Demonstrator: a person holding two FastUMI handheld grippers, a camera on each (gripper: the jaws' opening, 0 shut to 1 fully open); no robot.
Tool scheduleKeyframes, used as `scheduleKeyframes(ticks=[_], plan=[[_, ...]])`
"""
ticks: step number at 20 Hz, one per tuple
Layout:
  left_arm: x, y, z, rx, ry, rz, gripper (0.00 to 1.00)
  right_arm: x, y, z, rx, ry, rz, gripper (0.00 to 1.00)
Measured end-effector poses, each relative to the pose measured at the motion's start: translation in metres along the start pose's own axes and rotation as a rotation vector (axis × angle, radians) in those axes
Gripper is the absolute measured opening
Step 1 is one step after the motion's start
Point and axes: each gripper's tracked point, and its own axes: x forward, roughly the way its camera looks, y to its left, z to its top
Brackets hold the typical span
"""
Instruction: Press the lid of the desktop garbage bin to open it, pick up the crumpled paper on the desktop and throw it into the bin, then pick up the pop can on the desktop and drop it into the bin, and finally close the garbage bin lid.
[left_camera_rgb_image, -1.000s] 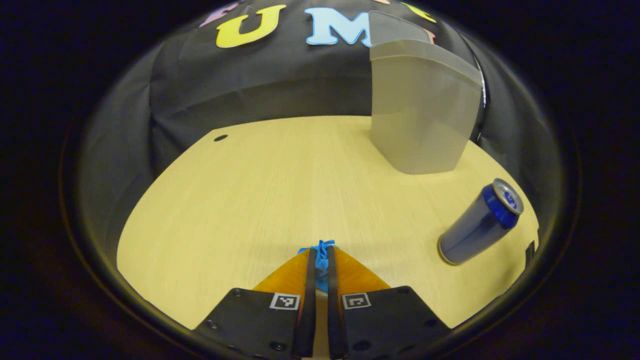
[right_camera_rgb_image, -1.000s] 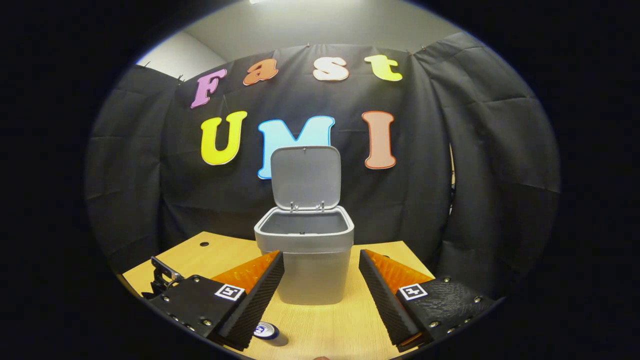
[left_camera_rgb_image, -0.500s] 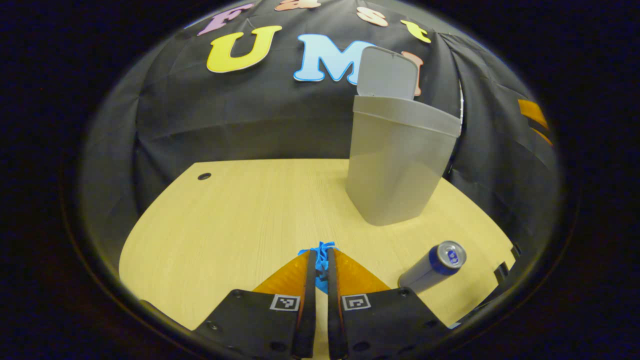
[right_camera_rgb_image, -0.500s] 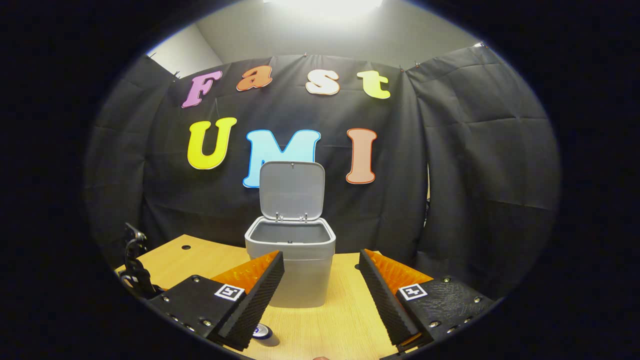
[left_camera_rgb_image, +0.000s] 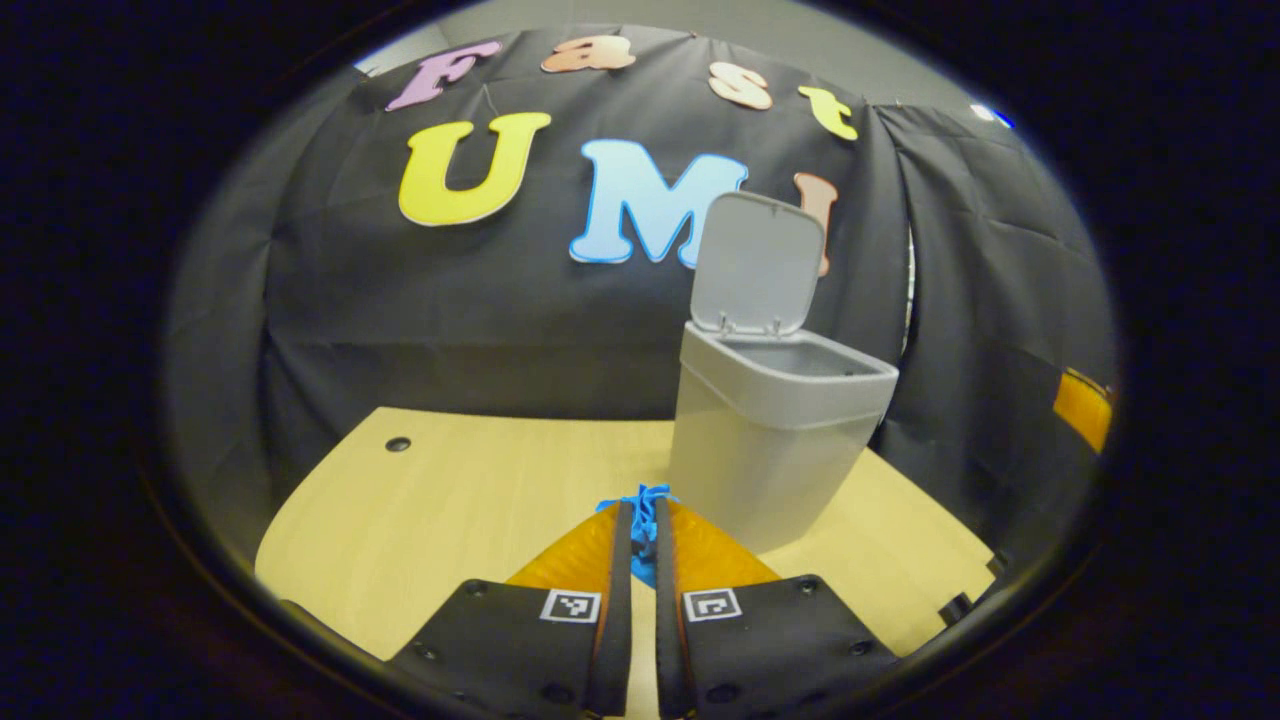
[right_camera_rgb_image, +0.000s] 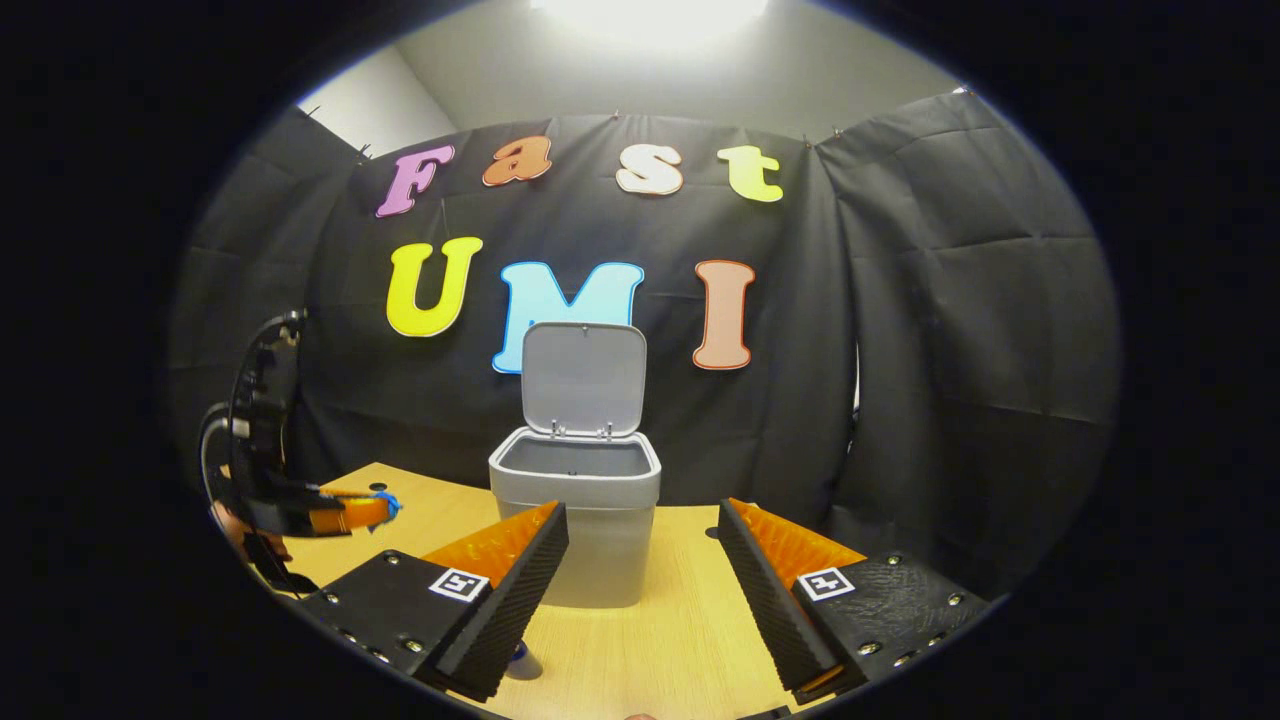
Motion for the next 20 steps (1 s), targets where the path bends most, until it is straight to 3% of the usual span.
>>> scheduleKeyframes(ticks=[5, 10, 20], plan=[[0.027, -0.036, 0.068, 0.049, -0.104, -0.069, 0.16, 0.001, -0.001, -0.013, 0.014, 0.033, 0.005, 0.96], [0.058, -0.073, 0.101, 0.107, -0.158, -0.139, 0.17, 0.0, 0.005, -0.034, 0.028, 0.084, 0.017, 0.97], [0.126, -0.114, 0.08, 0.128, -0.086, -0.22, 0.16, -0.008, 0.001, -0.066, 0.081, 0.175, -0.045, 0.96]])
